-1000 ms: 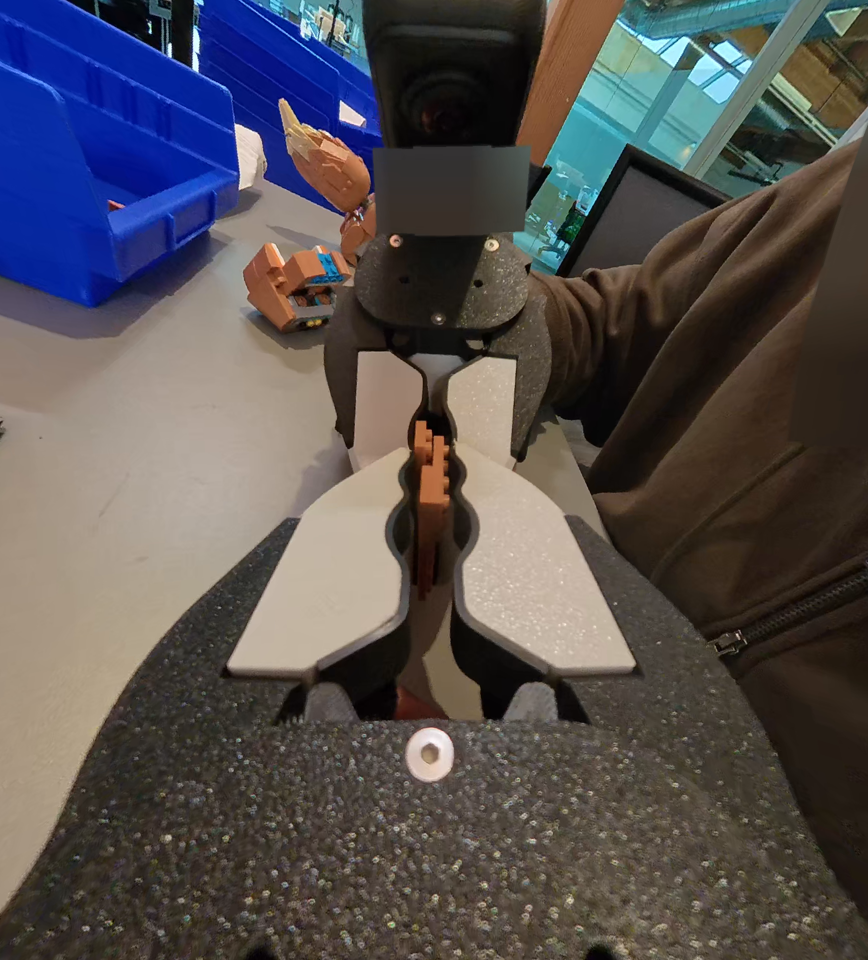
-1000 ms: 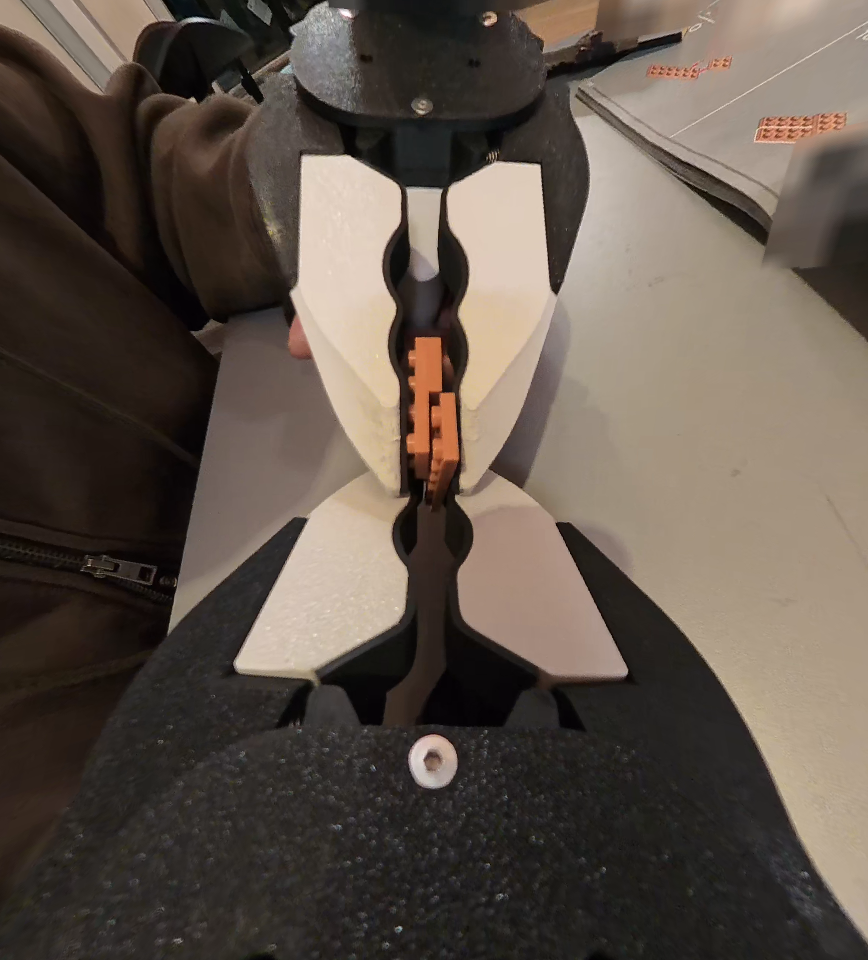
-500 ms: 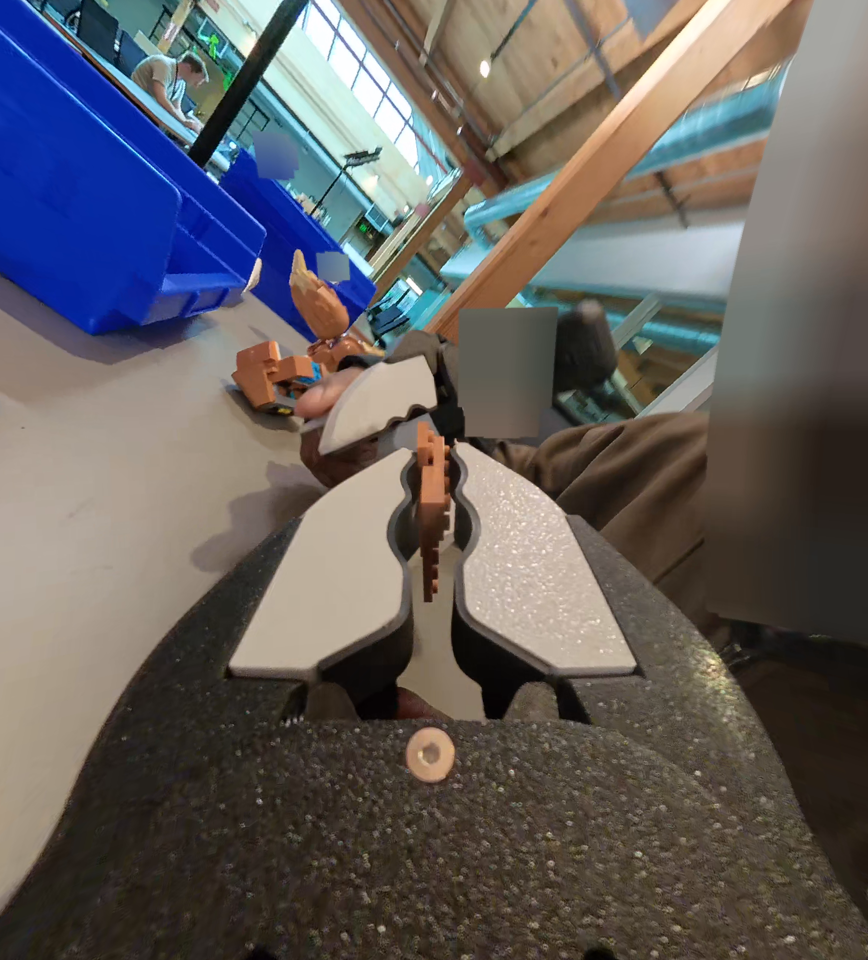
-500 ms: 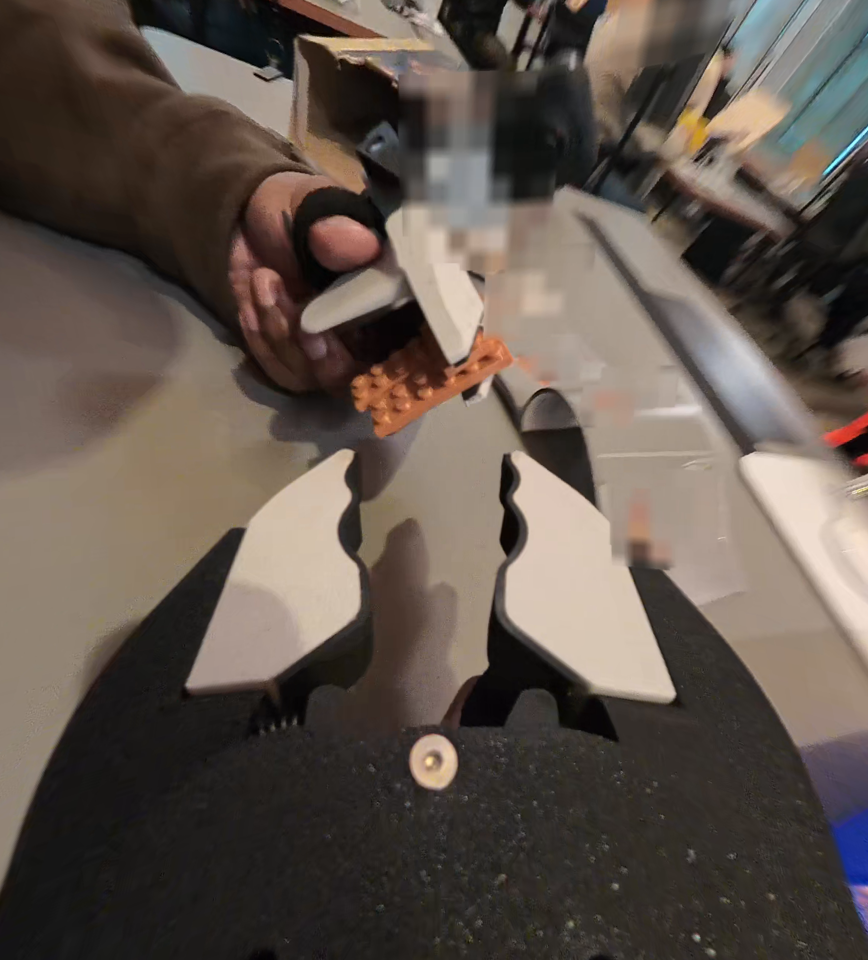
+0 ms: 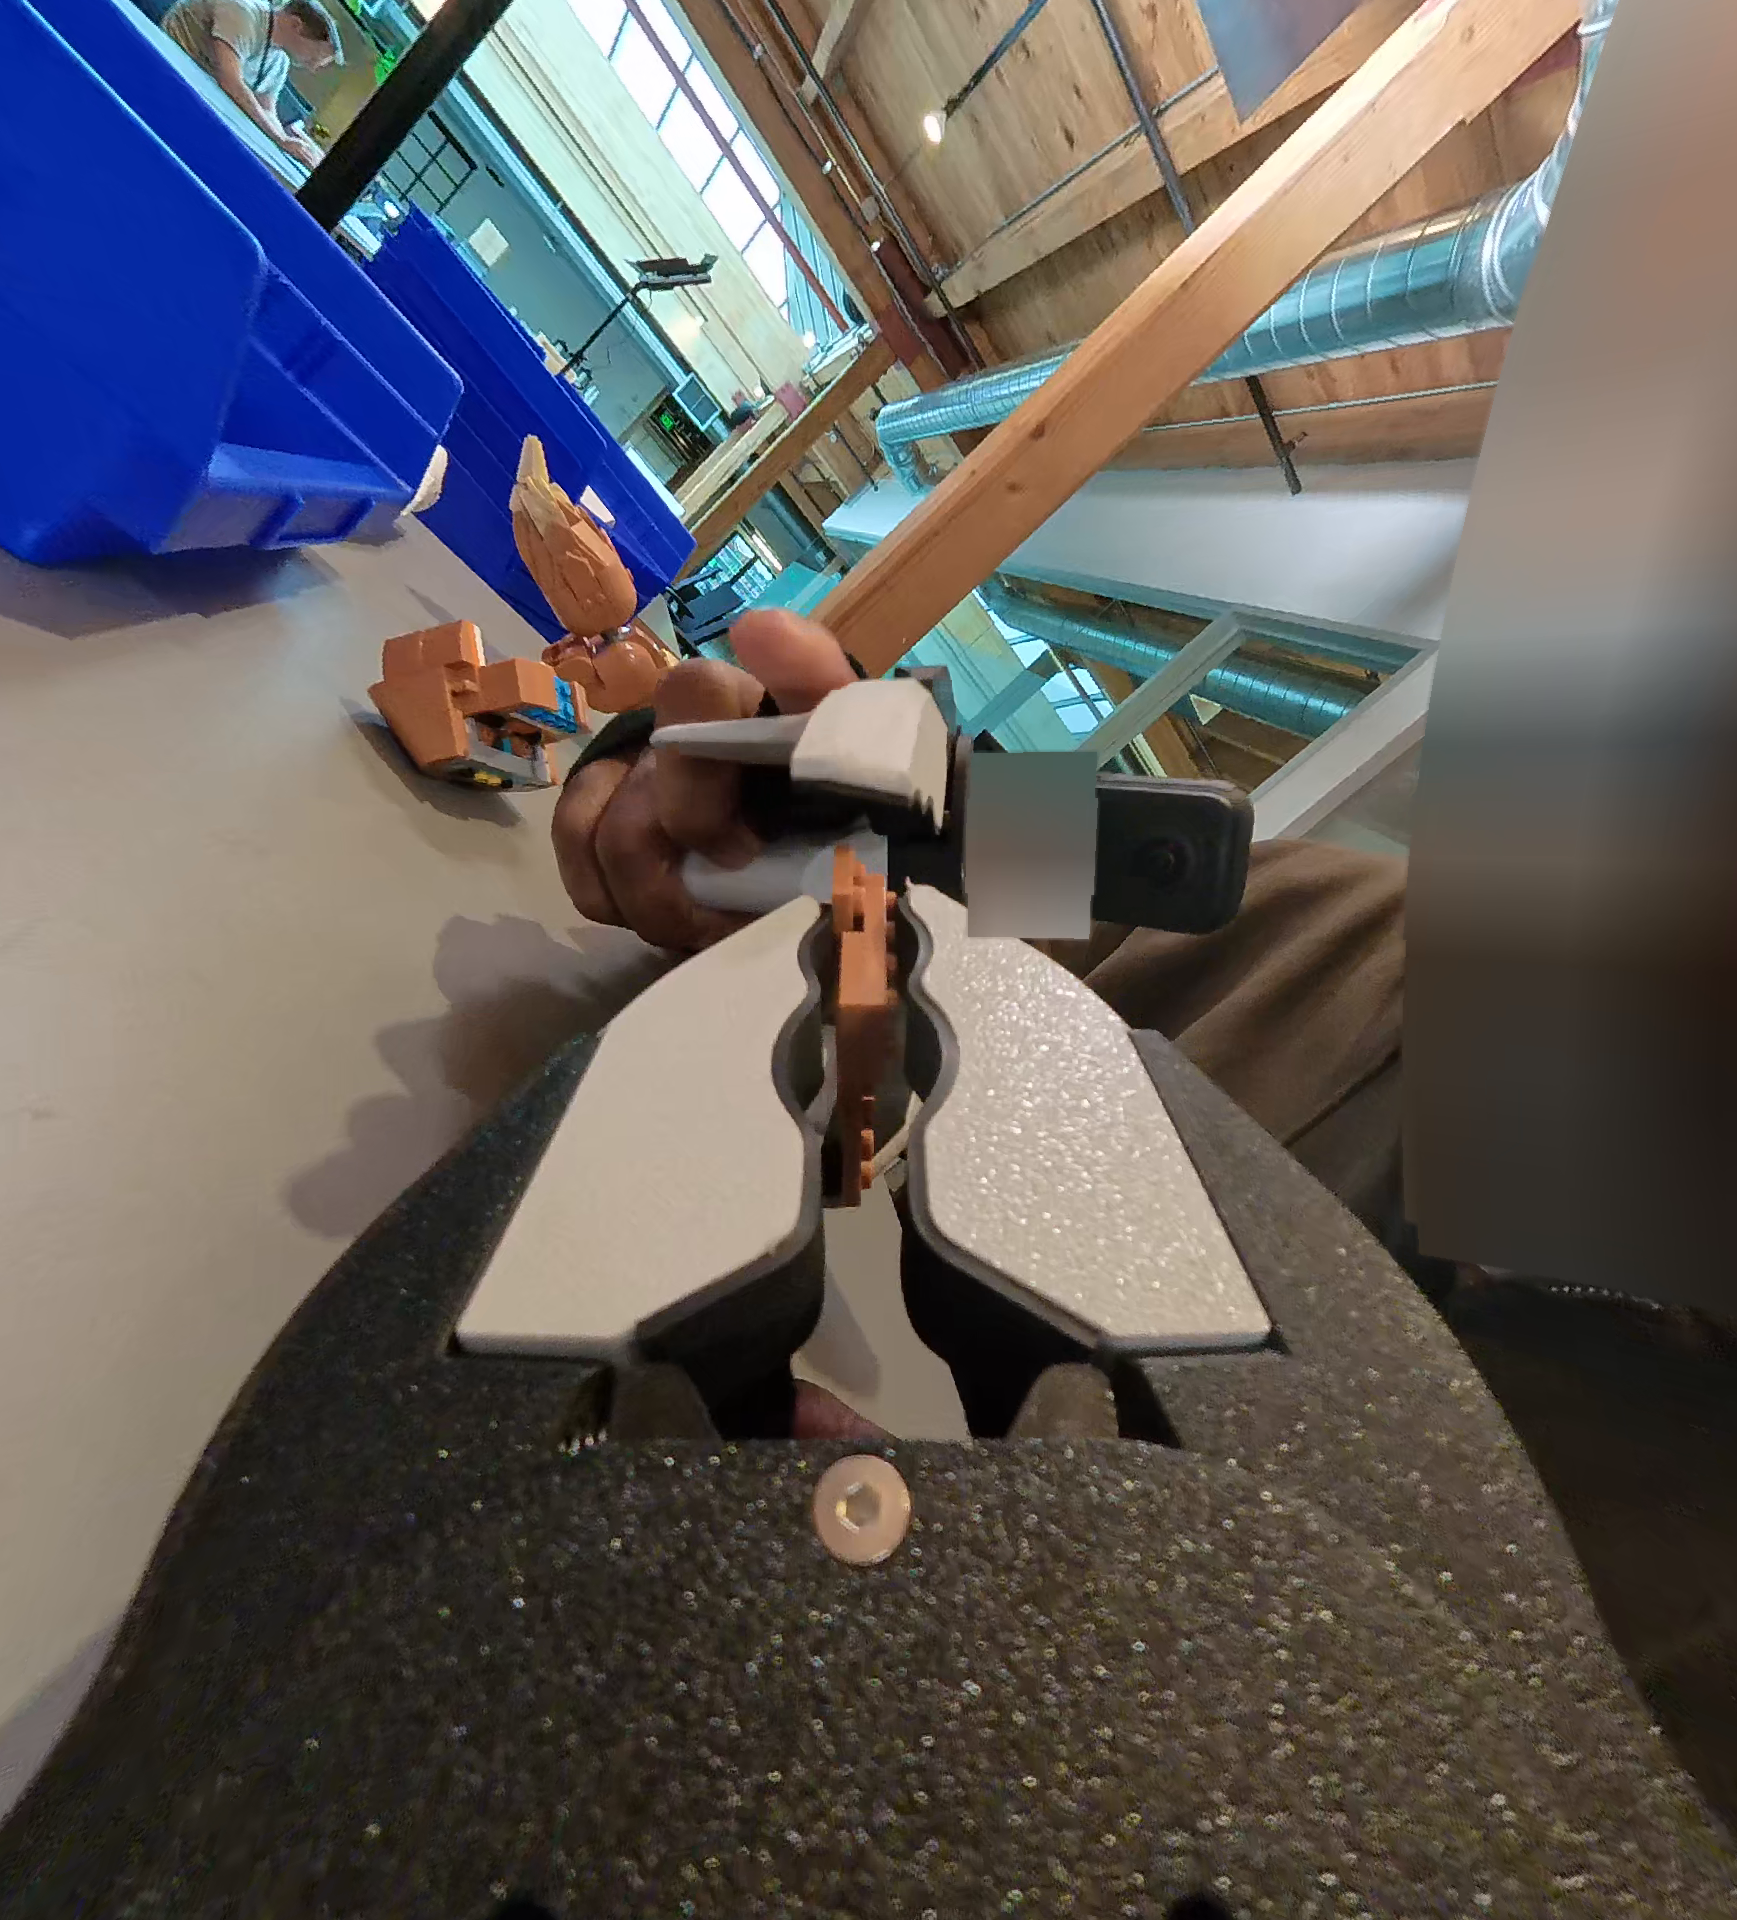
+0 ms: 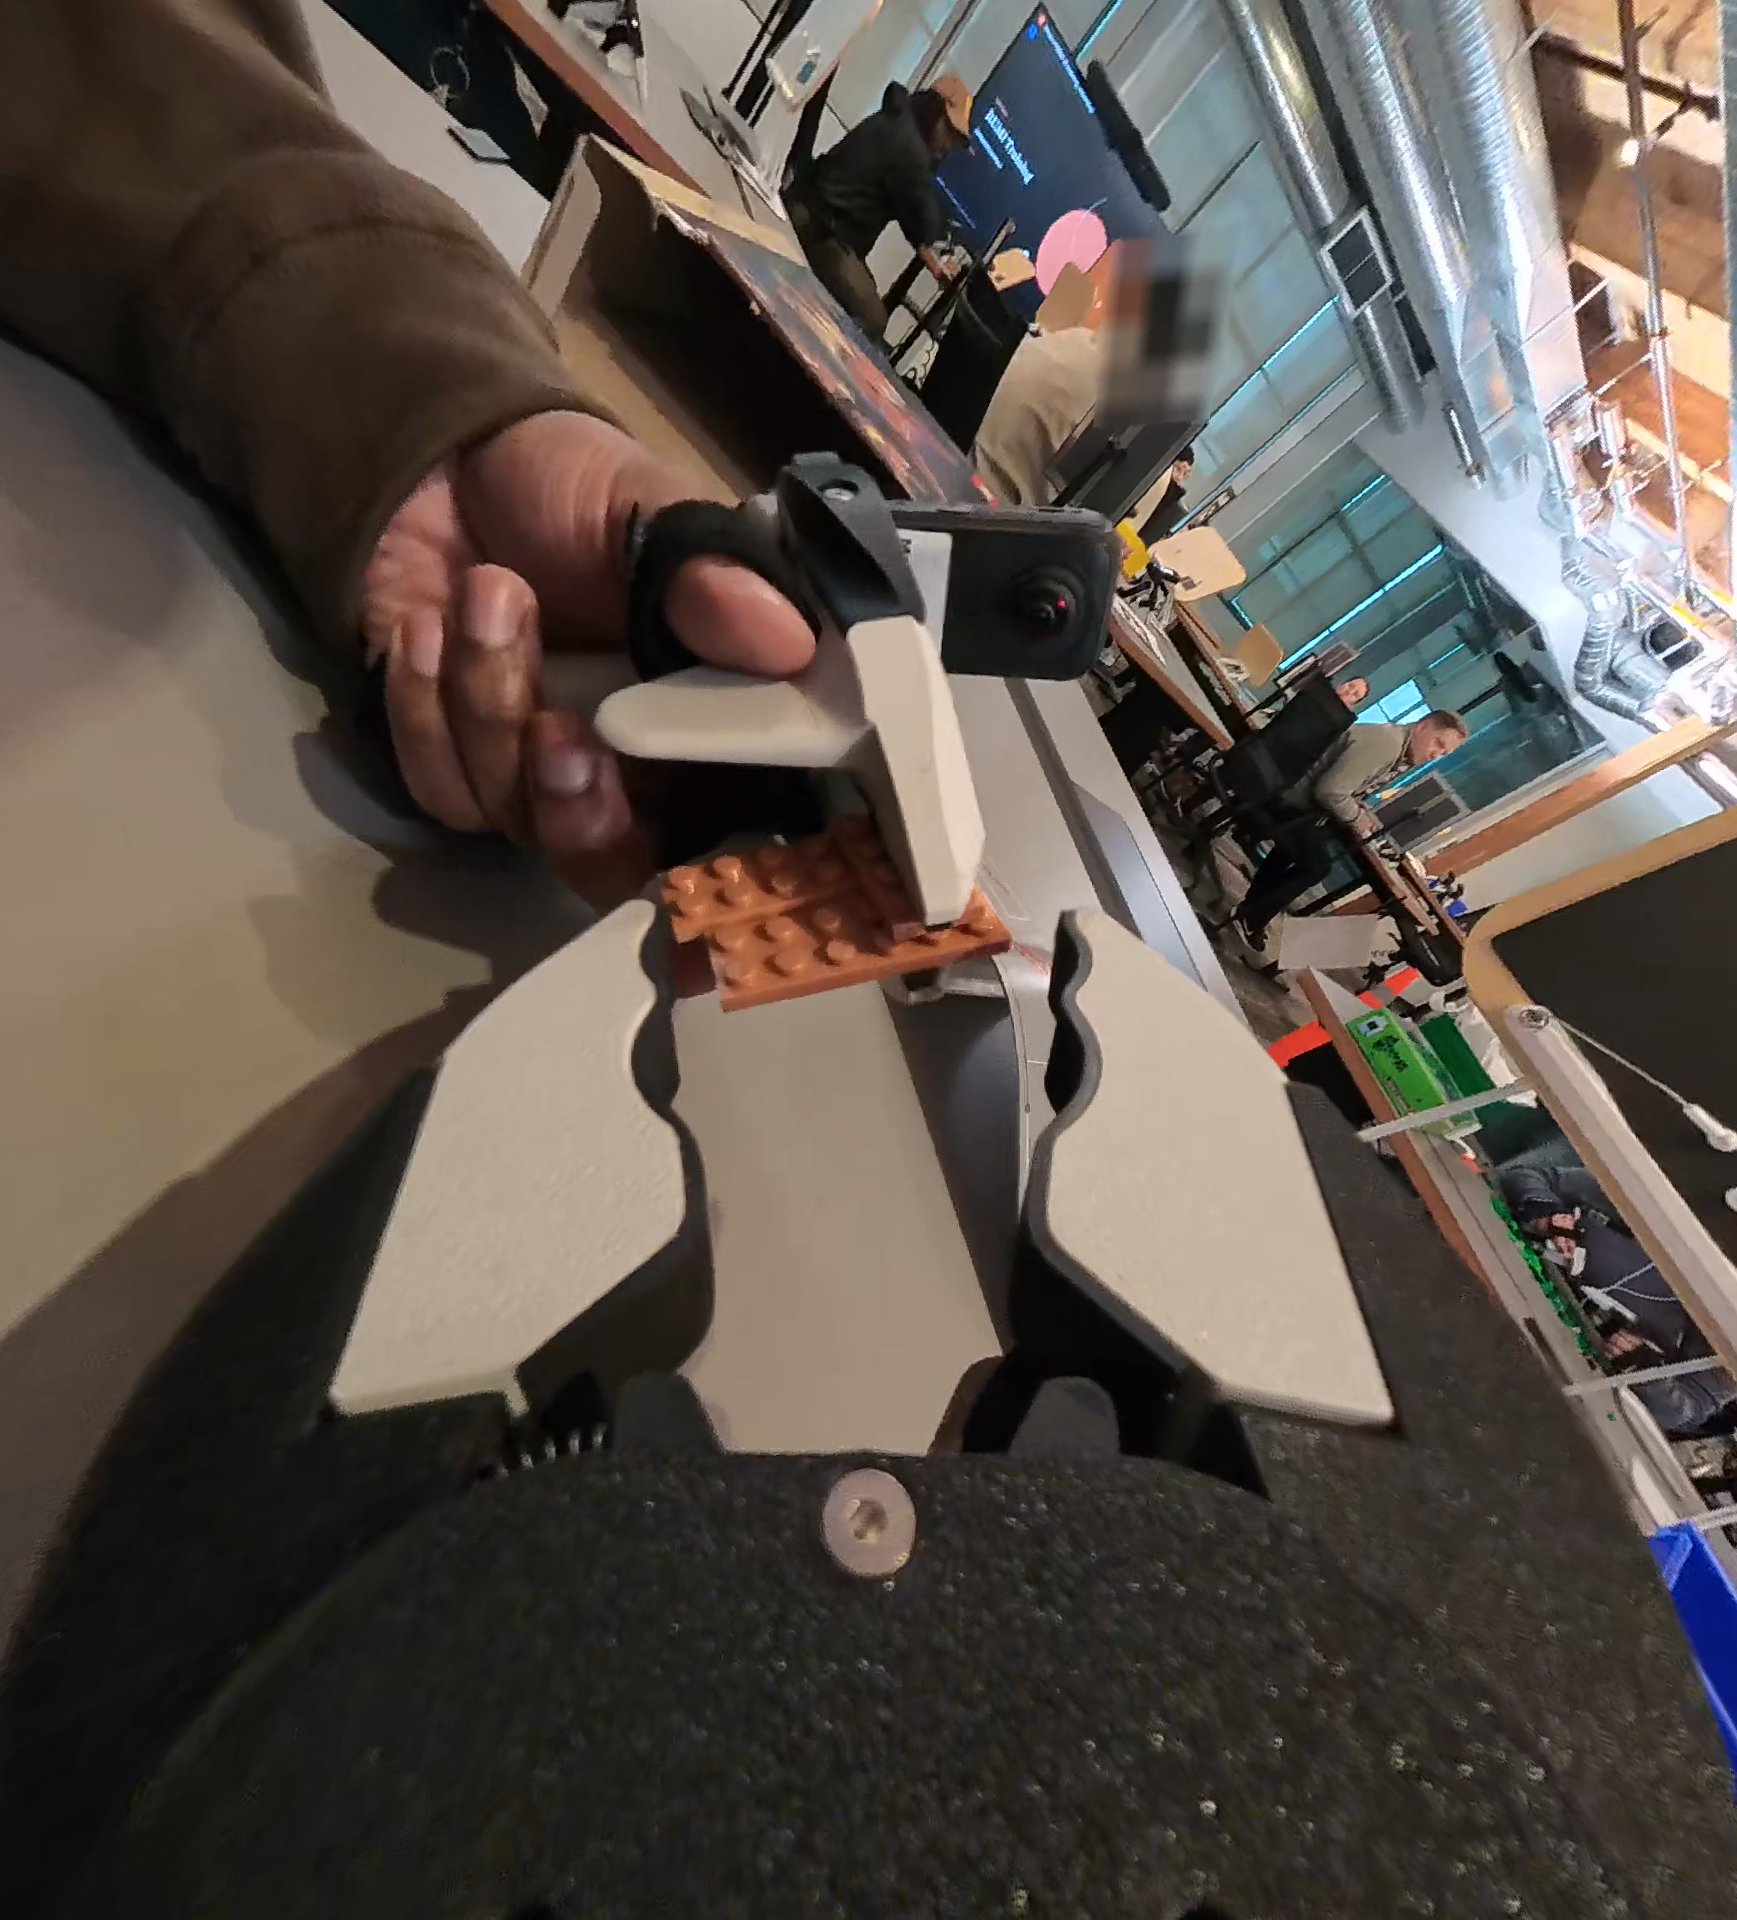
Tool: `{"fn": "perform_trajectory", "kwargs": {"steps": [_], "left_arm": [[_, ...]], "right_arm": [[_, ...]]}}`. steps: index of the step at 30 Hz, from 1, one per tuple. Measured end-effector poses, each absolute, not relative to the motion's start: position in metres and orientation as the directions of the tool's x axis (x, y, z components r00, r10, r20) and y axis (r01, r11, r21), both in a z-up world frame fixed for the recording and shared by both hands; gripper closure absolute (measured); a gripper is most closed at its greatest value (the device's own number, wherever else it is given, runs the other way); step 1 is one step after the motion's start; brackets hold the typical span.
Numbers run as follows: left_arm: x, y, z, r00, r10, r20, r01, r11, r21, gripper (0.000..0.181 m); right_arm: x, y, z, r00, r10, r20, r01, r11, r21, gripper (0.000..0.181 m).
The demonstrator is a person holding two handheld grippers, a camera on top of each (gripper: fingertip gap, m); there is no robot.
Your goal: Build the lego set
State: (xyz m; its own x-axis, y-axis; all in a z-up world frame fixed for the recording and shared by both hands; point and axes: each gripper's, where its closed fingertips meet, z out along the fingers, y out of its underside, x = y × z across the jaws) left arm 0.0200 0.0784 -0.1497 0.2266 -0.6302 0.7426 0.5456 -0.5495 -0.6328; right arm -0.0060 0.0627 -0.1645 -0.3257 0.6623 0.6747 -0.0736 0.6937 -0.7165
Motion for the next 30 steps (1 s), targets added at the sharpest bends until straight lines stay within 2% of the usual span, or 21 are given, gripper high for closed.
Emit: {"fn": "perform_trajectory", "kwargs": {"steps": [14,22,26,30], "left_arm": [[0.0242,0.0763,-0.1517,0.281,-0.656,0.7,0.504,-0.52,-0.69,0.171],[0.0258,0.0737,-0.1507,0.283,-0.672,0.684,0.486,-0.514,-0.706,0.171],[0.0257,0.0748,-0.1526,0.38,-0.694,0.611,0.432,-0.451,-0.781,0.171],[0.0236,0.0747,-0.1495,0.517,-0.725,0.455,0.333,-0.32,-0.887,0.171]], "right_arm": [[-0.0056,0.0578,-0.1701,-0.302,0.629,0.716,-0.082,0.731,-0.677,0.123],[-0.0048,0.0556,-0.1686,-0.286,0.622,0.729,-0.095,0.739,-0.667,0.124],[-0.0044,0.0551,-0.1679,-0.287,0.632,0.72,-0.098,0.728,-0.679,0.124],[-0.0016,0.0569,-0.1622,-0.316,0.698,0.643,-0.105,0.647,-0.755,0.123]]}}
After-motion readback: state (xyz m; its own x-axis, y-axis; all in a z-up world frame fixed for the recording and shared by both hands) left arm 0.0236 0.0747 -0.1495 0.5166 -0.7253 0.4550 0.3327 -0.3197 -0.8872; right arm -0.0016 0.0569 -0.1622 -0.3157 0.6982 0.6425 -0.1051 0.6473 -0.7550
